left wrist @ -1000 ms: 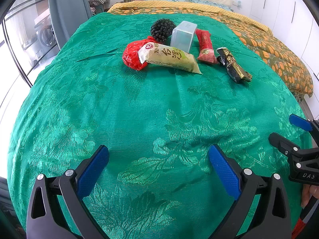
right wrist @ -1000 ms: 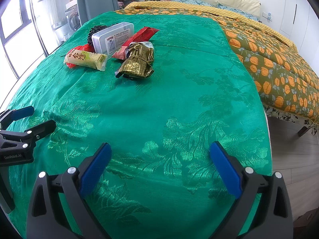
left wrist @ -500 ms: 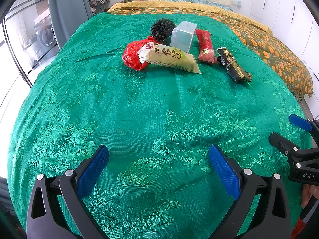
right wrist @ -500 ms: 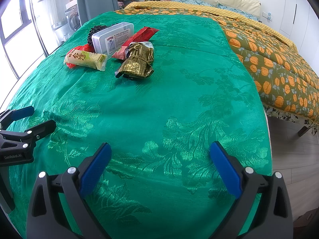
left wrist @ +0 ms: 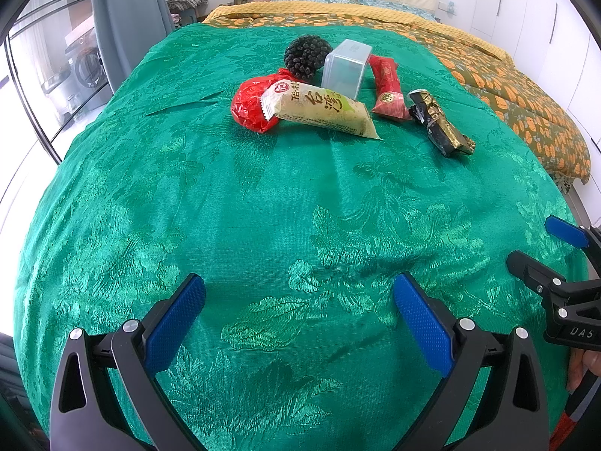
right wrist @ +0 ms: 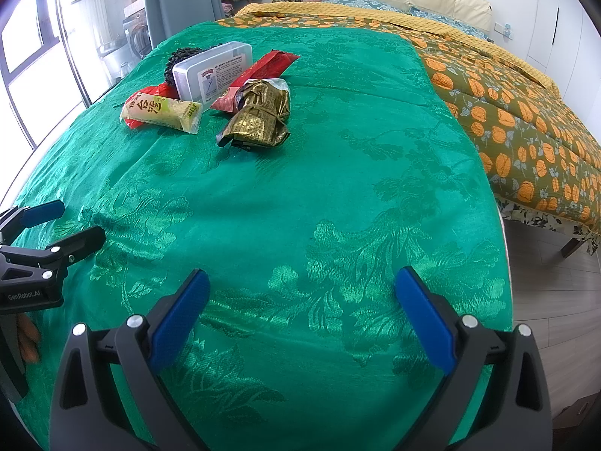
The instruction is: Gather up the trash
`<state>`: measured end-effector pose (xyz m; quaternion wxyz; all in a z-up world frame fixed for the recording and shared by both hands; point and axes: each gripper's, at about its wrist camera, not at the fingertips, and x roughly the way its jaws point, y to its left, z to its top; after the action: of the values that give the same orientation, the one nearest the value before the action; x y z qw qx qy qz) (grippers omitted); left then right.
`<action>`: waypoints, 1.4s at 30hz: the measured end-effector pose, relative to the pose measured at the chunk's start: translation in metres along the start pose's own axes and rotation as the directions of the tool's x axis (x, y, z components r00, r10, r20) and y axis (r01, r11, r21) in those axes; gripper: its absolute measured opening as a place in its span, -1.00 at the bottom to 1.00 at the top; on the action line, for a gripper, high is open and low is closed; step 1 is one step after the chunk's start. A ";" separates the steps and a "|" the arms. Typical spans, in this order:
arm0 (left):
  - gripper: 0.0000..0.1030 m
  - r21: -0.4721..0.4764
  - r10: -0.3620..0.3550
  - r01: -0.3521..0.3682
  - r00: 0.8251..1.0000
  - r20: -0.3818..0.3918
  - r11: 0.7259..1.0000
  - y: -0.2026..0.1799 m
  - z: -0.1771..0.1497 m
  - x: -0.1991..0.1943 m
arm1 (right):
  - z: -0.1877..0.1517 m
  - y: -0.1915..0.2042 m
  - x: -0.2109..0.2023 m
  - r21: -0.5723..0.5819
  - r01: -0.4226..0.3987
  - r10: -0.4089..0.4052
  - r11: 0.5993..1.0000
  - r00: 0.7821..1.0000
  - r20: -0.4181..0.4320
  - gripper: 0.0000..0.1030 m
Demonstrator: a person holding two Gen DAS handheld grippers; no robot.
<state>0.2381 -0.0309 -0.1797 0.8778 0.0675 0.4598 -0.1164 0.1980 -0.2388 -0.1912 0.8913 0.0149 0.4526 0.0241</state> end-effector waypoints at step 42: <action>-0.16 -0.092 -0.141 0.141 0.990 0.016 0.986 0.105 0.099 -0.009 | -0.001 0.000 0.000 0.001 0.000 0.000 1.000 1.000 -0.001 0.87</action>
<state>0.3391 0.0493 -0.1147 0.8717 -0.0066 0.4641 -0.1570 0.1974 -0.2387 -0.1913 0.8911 0.0155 0.4530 0.0239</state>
